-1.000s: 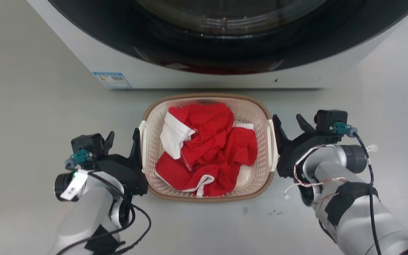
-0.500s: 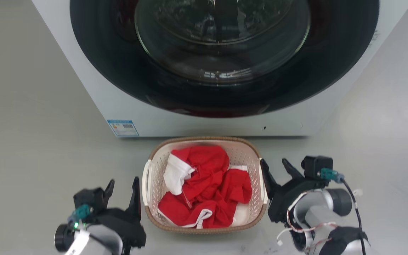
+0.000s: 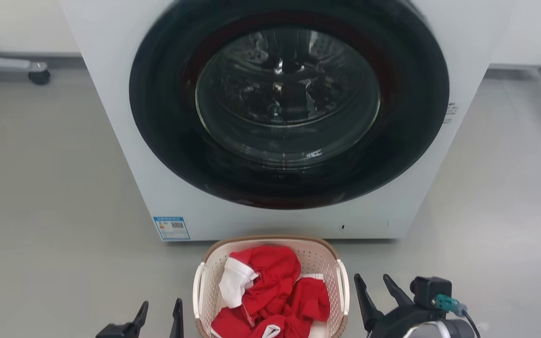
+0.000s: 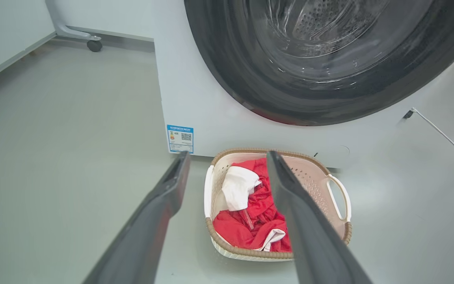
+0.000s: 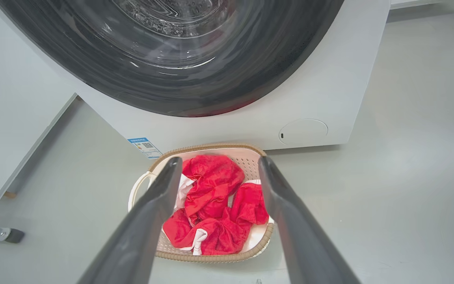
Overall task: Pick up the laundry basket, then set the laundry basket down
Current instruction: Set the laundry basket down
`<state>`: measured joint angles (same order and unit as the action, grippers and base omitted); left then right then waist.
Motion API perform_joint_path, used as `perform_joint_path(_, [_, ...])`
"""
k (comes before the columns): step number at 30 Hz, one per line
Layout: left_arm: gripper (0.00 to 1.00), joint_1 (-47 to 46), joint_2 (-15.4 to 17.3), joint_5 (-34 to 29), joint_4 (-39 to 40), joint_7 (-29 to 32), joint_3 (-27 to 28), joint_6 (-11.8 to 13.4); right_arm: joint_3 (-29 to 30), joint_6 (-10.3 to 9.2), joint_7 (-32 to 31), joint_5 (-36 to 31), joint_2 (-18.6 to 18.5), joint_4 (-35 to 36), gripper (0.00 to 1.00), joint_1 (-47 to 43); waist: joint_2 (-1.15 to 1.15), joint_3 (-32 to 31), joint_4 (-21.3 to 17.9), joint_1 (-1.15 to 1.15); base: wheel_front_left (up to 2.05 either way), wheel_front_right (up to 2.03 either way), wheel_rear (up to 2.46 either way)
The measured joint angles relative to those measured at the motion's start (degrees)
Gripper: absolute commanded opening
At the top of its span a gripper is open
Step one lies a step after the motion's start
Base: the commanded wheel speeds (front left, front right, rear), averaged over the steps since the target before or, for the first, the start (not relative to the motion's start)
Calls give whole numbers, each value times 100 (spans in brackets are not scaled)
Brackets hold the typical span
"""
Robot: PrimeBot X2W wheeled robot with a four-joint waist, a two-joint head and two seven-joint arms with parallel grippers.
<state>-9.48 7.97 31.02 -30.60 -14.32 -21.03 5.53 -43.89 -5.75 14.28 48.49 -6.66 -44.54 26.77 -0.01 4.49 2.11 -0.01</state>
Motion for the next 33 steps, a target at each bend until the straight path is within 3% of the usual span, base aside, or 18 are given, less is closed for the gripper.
perform_joint_path(8, [100, 721, 5, -311, 922, 0, 256, 74, 511, -94, 0, -603, -243, 1132, 100, -830, 0, -376, -28, 1, 0, 0, 0])
perform_joint_path(18, [100, 1245, -81, -660, 1836, 0, 615, 121, 1156, -138, 1, -1352, -276, 2427, 100, -1611, 1, -445, -67, 1, 0, 0, 0])
perform_joint_path(25, [100, 1491, -123, -820, 2229, -1, 853, 153, 1823, -140, 1, -1922, -215, 2938, 100, -2167, 1, -431, -107, 2, 0, 0, 0])
perform_joint_path(33, [100, 1583, -193, -1011, 2386, -1, 926, 153, 2172, -140, 1, -2387, -40, 3327, 100, -2434, 1, -410, -137, 2, 0, 0, 0])
